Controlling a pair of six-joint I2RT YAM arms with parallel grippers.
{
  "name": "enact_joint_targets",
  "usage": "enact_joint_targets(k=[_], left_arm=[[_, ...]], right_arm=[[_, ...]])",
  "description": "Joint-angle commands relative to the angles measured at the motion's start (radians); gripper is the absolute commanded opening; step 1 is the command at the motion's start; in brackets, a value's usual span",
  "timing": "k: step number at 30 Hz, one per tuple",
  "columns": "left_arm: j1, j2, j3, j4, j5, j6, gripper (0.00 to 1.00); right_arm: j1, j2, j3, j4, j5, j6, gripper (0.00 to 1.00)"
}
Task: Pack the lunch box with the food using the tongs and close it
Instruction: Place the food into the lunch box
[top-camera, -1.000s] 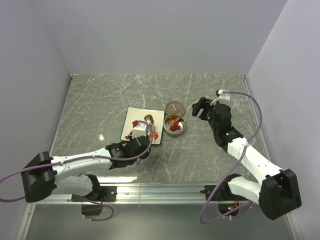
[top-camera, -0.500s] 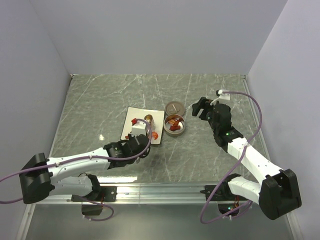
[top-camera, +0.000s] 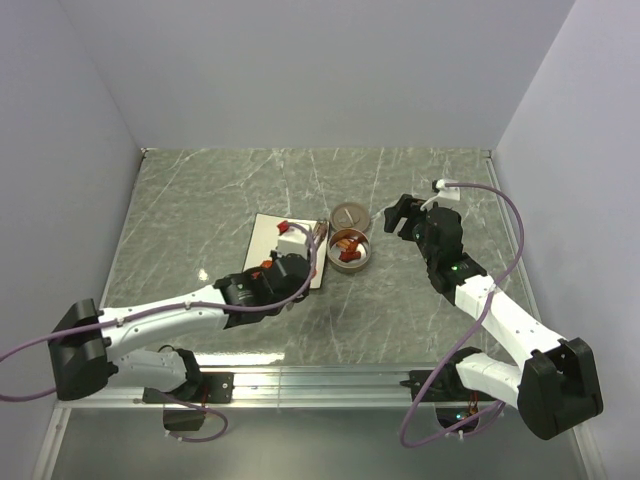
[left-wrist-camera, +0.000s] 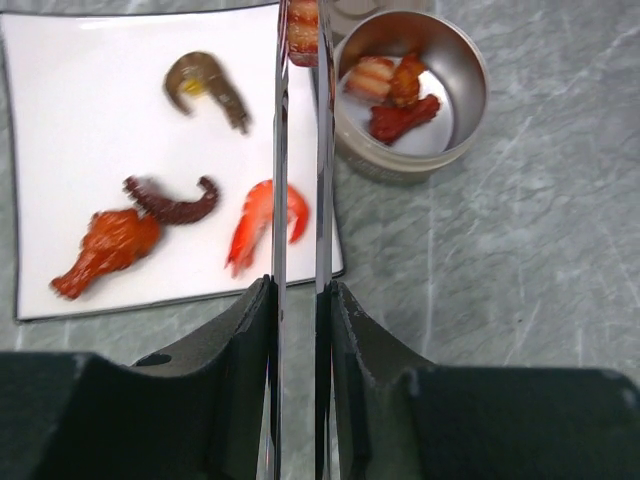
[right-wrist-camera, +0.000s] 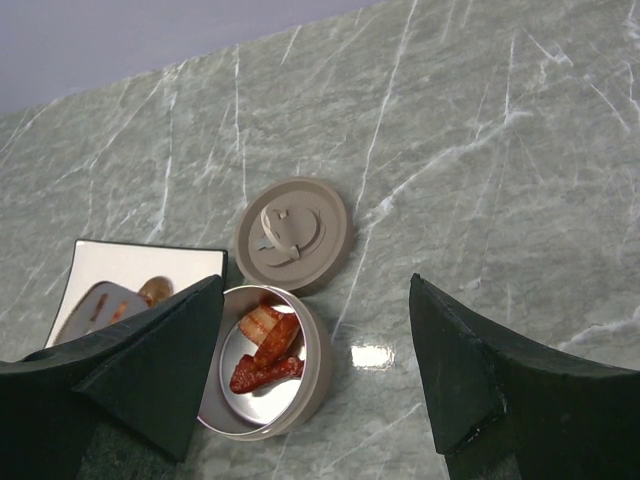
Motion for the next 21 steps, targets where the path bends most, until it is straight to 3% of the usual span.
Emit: enact_joint_targets(k=[1, 6, 14, 21], left_arm=[[-0.018, 0.05, 0.08, 0.106, 0.037, 0.066, 0.25], [-0.029, 0.11, 0.111, 0.143, 0.07, 0.089, 0.27], [-0.046, 0.159, 0.148, 0.157, 0.075, 0.109, 0.45], [-0.05, 0.161, 0.15, 0.156, 0.063, 0.11, 0.44]], right_arm=[[-0.008, -0.021, 0.004, 0.01, 0.009, 0.002, 0.82], [-0.007, -0.014, 0.004, 0.013, 0.012, 0.0, 0.82], [-0.007, -0.002, 0.007, 0.014, 0.015, -0.003, 0.82], [-0.008, -0.002, 0.006, 0.016, 0.018, -0.003, 0.82]])
